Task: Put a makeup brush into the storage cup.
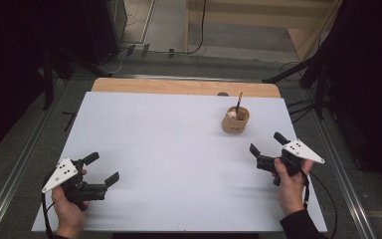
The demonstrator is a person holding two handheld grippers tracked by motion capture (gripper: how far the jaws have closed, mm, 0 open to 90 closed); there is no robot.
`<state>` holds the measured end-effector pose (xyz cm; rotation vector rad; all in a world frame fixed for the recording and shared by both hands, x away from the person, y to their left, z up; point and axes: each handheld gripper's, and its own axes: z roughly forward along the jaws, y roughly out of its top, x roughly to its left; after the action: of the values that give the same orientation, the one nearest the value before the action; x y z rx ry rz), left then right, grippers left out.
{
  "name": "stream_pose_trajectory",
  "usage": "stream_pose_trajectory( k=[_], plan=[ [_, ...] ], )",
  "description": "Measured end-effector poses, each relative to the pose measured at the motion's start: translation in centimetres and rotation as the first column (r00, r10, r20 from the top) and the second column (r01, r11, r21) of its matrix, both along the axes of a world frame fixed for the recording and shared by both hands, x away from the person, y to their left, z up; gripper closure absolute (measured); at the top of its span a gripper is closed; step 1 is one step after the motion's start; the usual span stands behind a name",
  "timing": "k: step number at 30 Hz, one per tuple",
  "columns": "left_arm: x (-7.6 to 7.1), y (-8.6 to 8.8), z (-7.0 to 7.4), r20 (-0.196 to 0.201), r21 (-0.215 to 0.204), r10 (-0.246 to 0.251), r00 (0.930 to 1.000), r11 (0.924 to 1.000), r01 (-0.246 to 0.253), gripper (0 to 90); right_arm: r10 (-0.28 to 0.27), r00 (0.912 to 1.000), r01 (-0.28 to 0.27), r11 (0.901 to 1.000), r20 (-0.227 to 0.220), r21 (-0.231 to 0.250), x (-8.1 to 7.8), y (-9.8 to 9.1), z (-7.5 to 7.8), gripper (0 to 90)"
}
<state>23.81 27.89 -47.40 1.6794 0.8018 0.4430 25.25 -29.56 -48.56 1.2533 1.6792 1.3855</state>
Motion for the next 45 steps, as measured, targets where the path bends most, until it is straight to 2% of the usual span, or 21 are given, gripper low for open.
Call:
stream_pose_trajectory(
  k=[15,45],
  plan=[
    [0.0,-0.1,0.0,0.000,-0.002,-0.004,1.0000,1.0000,0.004,0.0,-0.008,1.0000,0.008,0.9991,0.001,-0.043,-1.9,-0.7,-0.8,0.1],
    [0.0,-0.1,0.2,0.007,-0.003,-0.008,0.9999,1.0000,0.008,0.0,-0.026,0.9996,0.027,0.9986,0.006,-0.045,-5.2,-2.5,-0.9,0.5]
  ],
)
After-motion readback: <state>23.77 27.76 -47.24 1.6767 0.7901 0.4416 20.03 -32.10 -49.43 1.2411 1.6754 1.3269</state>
